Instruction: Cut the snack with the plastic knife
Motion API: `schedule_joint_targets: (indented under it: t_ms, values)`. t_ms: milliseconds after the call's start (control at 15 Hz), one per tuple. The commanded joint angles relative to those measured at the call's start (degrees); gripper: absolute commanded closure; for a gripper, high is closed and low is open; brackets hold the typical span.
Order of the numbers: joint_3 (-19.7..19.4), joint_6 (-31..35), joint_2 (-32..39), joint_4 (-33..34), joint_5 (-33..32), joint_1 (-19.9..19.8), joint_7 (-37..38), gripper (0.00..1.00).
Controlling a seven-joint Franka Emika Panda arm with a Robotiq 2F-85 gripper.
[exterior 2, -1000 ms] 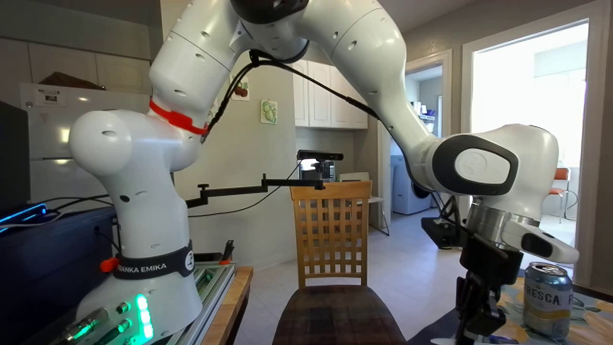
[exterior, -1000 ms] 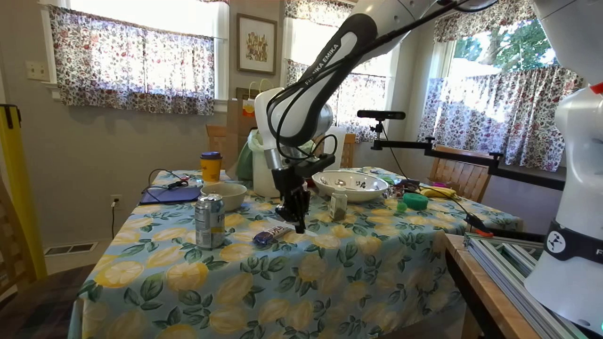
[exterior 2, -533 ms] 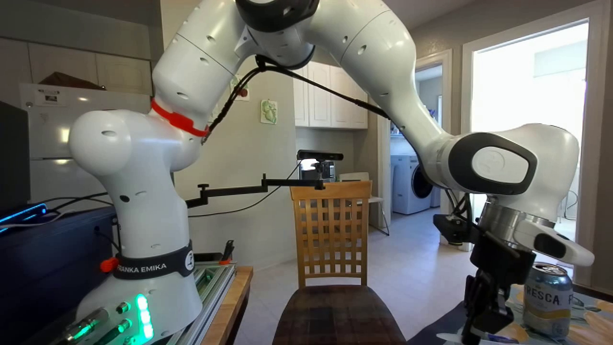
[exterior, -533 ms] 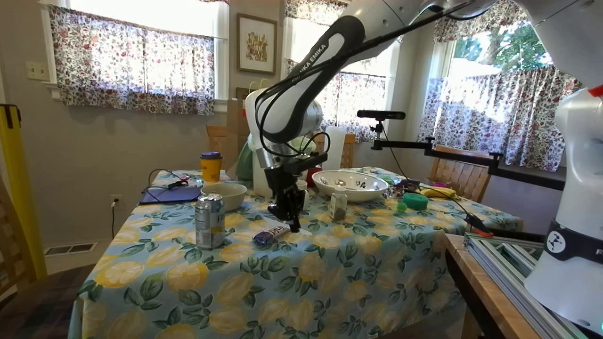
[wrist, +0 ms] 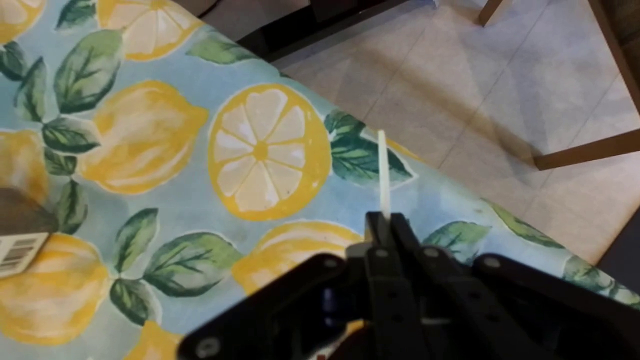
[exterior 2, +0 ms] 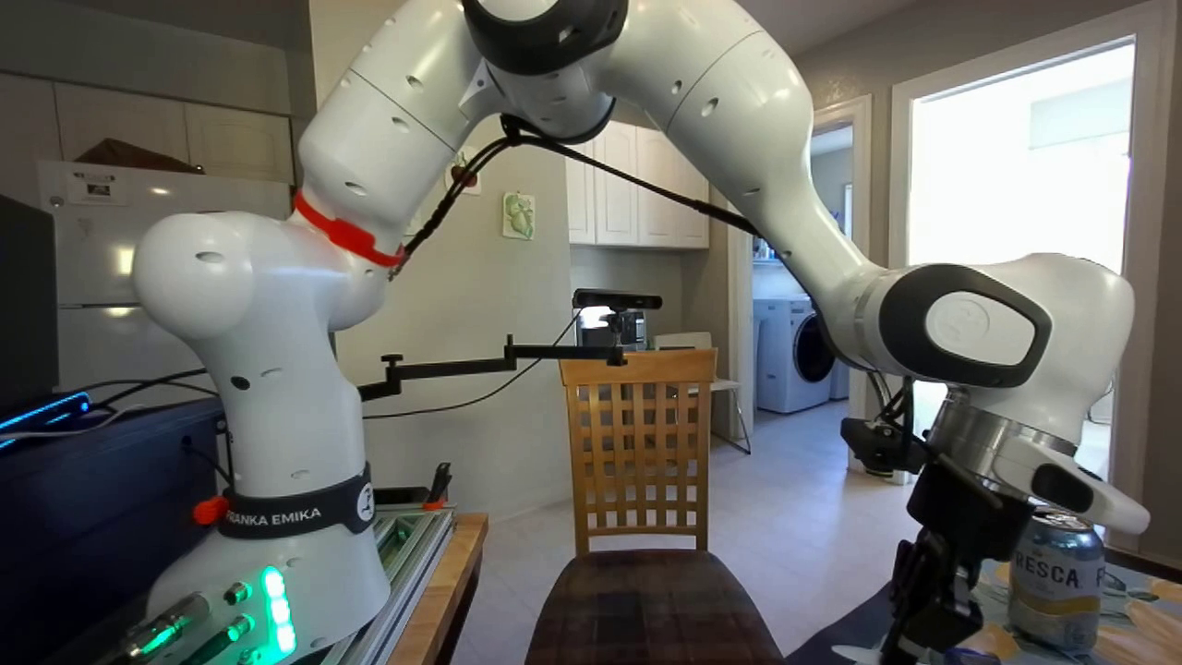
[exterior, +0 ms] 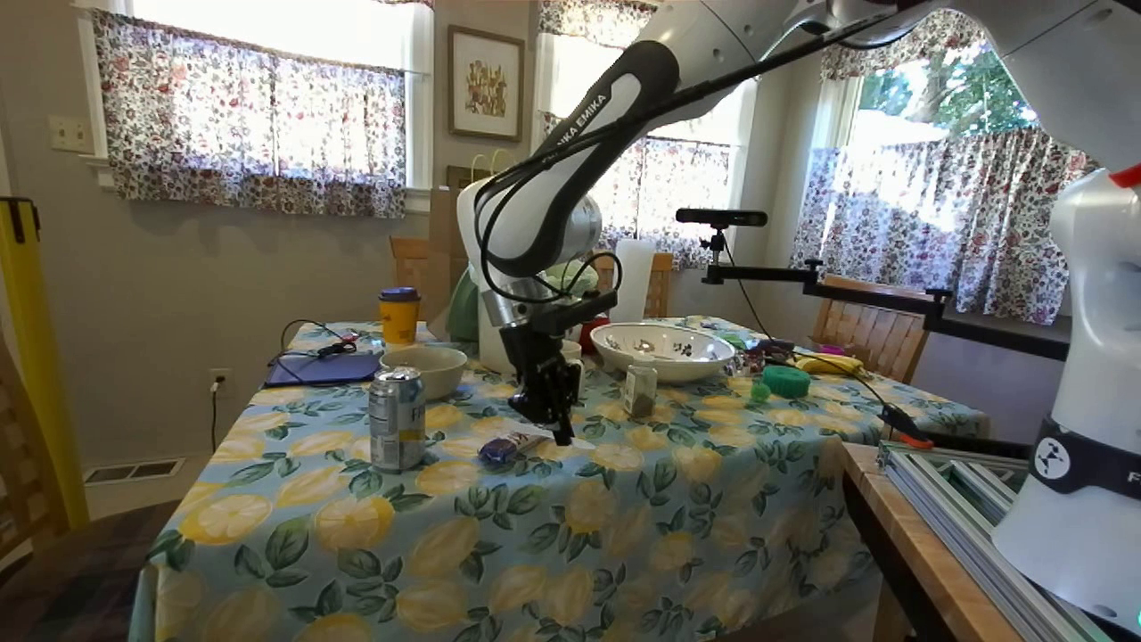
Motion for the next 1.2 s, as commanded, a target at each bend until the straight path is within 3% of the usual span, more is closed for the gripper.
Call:
schedule_joint_targets:
  t_ms: [0, 1133]
  values:
    - [0.7, -4.2, 2.5, 4.4, 1.8, -1.5, -0.9, 0.99]
    - [1.9, -14.8, 2.6, 4.3, 1.6, -2.1, -2.5, 0.99]
